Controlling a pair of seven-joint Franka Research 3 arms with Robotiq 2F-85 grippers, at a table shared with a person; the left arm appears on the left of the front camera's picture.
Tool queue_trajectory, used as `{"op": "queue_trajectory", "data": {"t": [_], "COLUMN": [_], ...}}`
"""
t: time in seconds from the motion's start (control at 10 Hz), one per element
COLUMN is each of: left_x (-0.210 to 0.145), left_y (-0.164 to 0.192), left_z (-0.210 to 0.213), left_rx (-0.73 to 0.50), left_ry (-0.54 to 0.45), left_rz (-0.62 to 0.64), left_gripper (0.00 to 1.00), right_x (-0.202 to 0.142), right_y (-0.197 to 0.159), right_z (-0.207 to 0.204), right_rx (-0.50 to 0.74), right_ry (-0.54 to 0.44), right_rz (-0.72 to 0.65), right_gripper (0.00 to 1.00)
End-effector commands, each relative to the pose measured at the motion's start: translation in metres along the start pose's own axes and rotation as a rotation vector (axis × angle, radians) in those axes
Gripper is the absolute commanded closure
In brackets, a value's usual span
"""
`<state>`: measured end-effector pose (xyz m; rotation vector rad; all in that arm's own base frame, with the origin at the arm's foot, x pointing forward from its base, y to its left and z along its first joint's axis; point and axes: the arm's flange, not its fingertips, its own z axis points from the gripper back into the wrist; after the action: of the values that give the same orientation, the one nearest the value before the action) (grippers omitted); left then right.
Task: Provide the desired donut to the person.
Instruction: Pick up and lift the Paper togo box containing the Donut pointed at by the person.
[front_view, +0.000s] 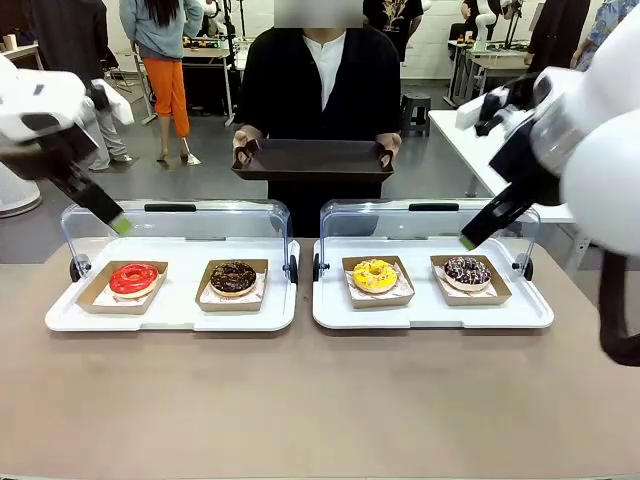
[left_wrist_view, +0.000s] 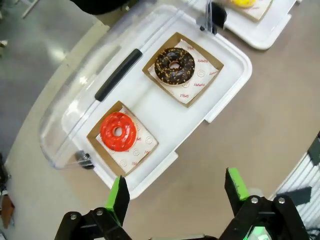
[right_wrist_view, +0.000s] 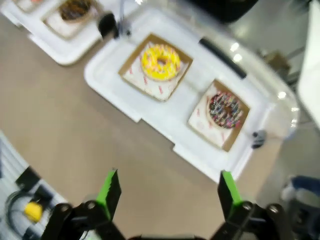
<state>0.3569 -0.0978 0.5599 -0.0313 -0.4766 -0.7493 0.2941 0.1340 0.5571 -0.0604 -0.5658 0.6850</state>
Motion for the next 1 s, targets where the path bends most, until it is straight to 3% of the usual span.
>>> {"op": "queue_trajectory", "data": {"t": [0.0, 0.1, 0.2, 0.7, 0.9], "left_x": [0.01, 0.01, 0.006, 0.007, 0.017], "left_y": [0.007, 0.007, 0.004, 0.004, 0.039], "left_z": [0.009, 0.005, 0.014, 0.013, 0.013], "left_rx": [0.054, 0.145, 0.013, 0.031, -0.181], "left_ry": [0.0, -0.076, -0.004, -0.007, -0.072], "left_rz": [0.01, 0.041, 0.002, 0.012, -0.011], "left_gripper": [0.0, 0.0, 0.0, 0.0, 0.0], "right_x": [0.011, 0.012, 0.002, 0.004, 0.003], "right_y": [0.001, -0.006, 0.0, 0.001, -0.05], "right_z": [0.019, 0.016, 0.021, 0.024, 0.033], "right_rx": [-0.043, -0.17, -0.007, -0.035, 0.262], "right_ry": [0.01, -0.015, -0.003, -0.001, -0.142], "right_rz": [-0.031, -0.072, -0.006, -0.012, -0.048], "right_gripper": [0.0, 0.0, 0.0, 0.0, 0.0]}}
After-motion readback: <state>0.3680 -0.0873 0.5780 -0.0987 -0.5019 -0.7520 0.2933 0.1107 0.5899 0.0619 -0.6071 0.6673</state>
